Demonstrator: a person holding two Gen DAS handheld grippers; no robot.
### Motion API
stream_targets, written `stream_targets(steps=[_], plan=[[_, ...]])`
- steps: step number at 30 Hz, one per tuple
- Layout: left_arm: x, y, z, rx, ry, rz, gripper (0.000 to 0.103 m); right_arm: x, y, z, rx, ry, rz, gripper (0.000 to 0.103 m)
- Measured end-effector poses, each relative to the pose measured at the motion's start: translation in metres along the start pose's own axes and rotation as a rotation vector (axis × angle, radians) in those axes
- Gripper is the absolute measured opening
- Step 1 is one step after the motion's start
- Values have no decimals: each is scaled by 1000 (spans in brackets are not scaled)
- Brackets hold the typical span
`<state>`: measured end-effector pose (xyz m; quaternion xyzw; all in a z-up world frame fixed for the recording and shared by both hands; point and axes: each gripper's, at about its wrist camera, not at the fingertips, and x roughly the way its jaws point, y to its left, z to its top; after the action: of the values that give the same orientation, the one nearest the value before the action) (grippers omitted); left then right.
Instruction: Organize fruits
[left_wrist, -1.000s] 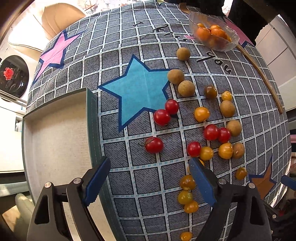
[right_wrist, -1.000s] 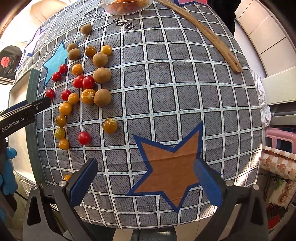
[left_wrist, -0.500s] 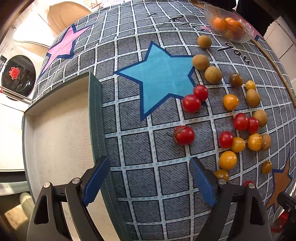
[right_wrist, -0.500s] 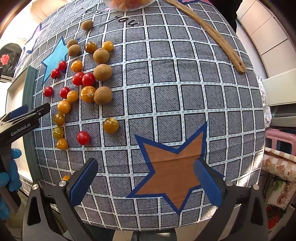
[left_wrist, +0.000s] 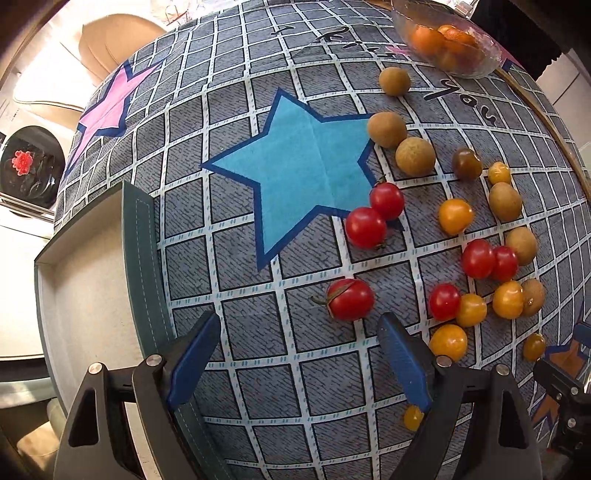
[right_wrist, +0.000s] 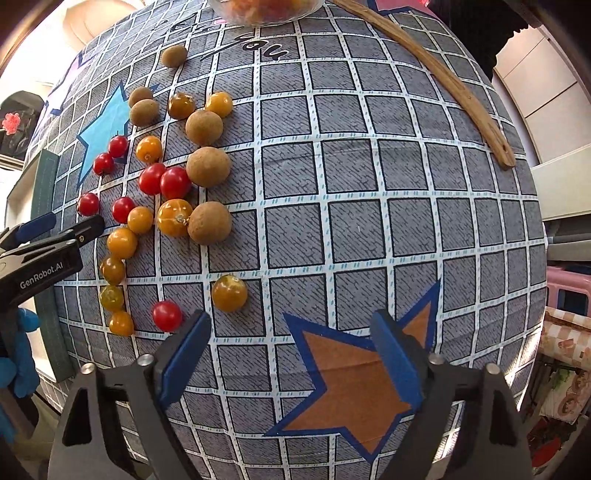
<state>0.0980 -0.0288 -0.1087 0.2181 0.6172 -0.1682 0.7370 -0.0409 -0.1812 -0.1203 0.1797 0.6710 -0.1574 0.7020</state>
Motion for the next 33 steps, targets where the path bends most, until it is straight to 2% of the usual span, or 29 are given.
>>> stream_targets(steps=[2, 5, 7, 11, 12, 13, 14, 18, 27, 30, 33], plan=[[0, -1, 2, 2, -2, 1, 88, 6, 0, 3, 5, 2, 26, 75], [-7, -12, 0, 7, -3, -26, 71, 15, 14, 4, -15, 1, 55, 67], [-11, -22, -1, 25, -8, -26, 62, 15, 26, -3, -50, -10, 24, 66], [-21, -47, -4, 44, -8, -86, 27, 21, 40, 0, -86, -36, 6, 56], [-24, -54, -6, 51, -7, -99, 18, 23, 42, 2, -93, -45, 4, 47], [-24, -58, -6, 58, -7, -106, 15, 23, 43, 5, -104, -55, 2, 31], [-26, -63, -6, 65, -6, -112, 8, 23, 45, 6, -118, -63, 7, 22], [-33, -73, -20, 48, 3, -160, 6, 17, 45, 18, -106, -54, 88, 22], [-52, -51, -40, -61, -4, -250, 6, 16, 44, 30, -65, -64, 181, 22], [-60, -45, -45, -73, -19, -256, 6, 13, 43, 29, -59, -63, 199, 23], [-68, -26, -54, -94, -36, -258, 6, 0, 47, 11, -67, -75, 209, 23]])
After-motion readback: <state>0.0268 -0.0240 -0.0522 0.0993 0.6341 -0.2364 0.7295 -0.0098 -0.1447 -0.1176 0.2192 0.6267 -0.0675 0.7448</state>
